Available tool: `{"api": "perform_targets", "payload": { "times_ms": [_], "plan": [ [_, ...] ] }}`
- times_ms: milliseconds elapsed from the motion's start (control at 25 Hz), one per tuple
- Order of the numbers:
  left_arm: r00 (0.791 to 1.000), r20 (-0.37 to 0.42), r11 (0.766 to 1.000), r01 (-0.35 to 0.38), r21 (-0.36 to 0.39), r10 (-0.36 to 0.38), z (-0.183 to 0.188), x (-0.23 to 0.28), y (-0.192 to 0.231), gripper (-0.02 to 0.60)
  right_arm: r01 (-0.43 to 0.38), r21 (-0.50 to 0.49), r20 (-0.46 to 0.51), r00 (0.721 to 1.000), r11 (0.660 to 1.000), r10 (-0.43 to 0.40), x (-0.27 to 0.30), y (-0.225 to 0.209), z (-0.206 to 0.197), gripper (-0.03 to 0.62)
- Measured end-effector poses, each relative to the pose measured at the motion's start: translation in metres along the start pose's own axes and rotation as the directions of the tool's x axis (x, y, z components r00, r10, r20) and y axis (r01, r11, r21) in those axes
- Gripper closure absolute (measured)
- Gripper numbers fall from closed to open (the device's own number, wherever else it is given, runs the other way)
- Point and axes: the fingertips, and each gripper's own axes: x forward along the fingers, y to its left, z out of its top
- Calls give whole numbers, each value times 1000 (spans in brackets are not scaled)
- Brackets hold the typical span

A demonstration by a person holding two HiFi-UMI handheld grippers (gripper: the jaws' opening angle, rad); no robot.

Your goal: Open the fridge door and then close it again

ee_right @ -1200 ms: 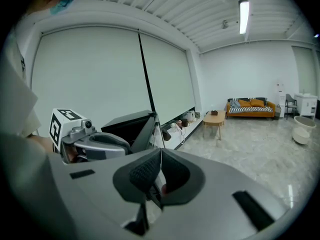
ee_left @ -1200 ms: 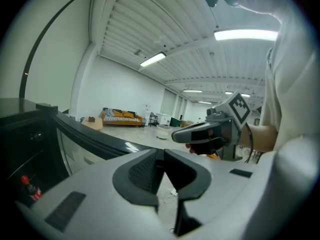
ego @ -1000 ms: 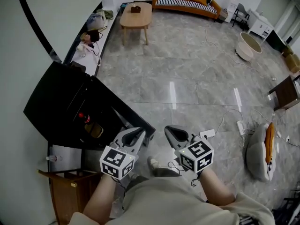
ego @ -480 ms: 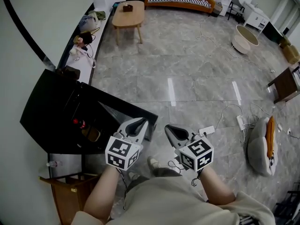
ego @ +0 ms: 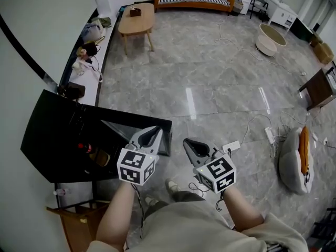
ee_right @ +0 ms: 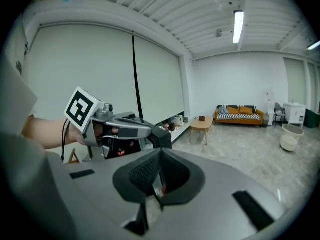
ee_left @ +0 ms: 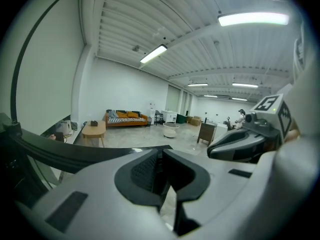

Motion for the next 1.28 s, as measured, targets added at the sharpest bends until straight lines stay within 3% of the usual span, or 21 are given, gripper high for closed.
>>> {"api": "perform_targets", "payload": {
  "times_ms": [360,760,1000,1280],
  "plan": [
    [1000,-6,1000,-26,-5,26,14,37,17,552,-3,93,74,997,996,-4,10,-36,15,597],
    [999,-5,999,-45,-27,45,29,72,36,552,13,116,123,992,993,-27,27,-70,28,597],
    [999,-26,999,-43,32,44,37,89,46,552,18,137,141,989,990,-37,39,-83,36,597],
    [998,-8,998,-65,18,65,45,106,57,552,42,184,137,988,982,-68,49,-104,32,597]
  ]
}}
